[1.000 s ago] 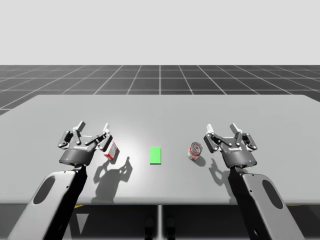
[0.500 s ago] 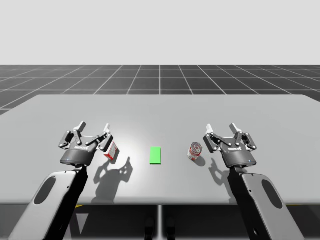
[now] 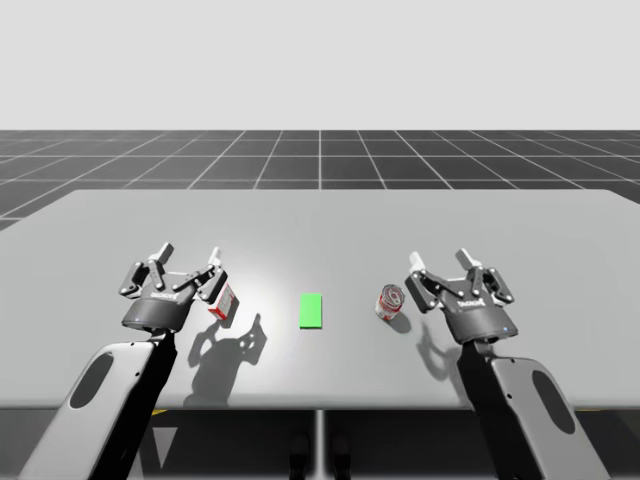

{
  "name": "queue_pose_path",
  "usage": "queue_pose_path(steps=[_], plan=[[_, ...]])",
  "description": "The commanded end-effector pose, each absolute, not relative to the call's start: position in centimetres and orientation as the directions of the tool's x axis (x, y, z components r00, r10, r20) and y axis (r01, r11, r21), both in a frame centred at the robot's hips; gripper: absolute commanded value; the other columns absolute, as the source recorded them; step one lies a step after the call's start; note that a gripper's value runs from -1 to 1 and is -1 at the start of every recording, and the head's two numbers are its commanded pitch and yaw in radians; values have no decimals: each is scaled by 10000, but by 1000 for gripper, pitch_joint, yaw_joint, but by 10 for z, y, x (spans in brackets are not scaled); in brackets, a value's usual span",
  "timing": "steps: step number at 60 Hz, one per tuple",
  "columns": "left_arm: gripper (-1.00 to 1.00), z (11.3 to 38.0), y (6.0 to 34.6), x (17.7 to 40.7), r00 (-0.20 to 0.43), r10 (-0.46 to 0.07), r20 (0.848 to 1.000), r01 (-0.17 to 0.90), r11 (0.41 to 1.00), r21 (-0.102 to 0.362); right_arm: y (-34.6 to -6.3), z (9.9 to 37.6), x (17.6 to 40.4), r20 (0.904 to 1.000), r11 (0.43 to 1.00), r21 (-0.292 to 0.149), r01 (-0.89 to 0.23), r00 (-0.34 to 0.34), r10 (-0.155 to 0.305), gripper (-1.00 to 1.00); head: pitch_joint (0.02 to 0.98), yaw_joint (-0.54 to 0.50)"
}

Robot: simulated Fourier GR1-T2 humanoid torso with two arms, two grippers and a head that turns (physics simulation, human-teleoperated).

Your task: Look at the card. If it is red, pick the object on the left. If it is green, pick the object on the right.

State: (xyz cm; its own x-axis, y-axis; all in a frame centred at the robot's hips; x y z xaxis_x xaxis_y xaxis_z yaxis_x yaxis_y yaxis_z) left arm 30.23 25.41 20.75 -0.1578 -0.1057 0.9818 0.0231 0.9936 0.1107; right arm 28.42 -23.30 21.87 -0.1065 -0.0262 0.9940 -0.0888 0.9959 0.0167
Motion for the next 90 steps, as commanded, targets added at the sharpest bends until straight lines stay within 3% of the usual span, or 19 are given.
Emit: queue_pose_path(steps=[1,19,27,39,61,90], plan=[[-1000,207,253,303,-1565,-1032,9823,268,9937,1087,-226,219,267,9969,9902,168,-1386,-742,-273,-1000,859,-292],[-1000,207,253,303,-1568,-1032,9822,301,9936,1092,-227,196,216,9993,9694,361,-2426,14,-369,-1000,860,-290],[-1000,207,252,303,-1572,-1035,9821,321,9934,1098,-224,181,198,9998,9640,213,-2651,84,-198,-1000,861,-288],[-1000,207,252,303,-1575,-1040,9820,321,9934,1103,-219,163,188,9985,9599,406,-2775,464,-288,-1000,862,-287],[-1000,206,252,303,-1548,-1085,9820,348,9927,1152,-204,135,206,9919,9536,682,-2932,1230,-331,-1000,864,-287],[-1000,206,252,304,-1530,-1082,9823,373,9926,1151,-195,129,251,9859,9622,388,-2694,1672,70,-1000,864,-287]])
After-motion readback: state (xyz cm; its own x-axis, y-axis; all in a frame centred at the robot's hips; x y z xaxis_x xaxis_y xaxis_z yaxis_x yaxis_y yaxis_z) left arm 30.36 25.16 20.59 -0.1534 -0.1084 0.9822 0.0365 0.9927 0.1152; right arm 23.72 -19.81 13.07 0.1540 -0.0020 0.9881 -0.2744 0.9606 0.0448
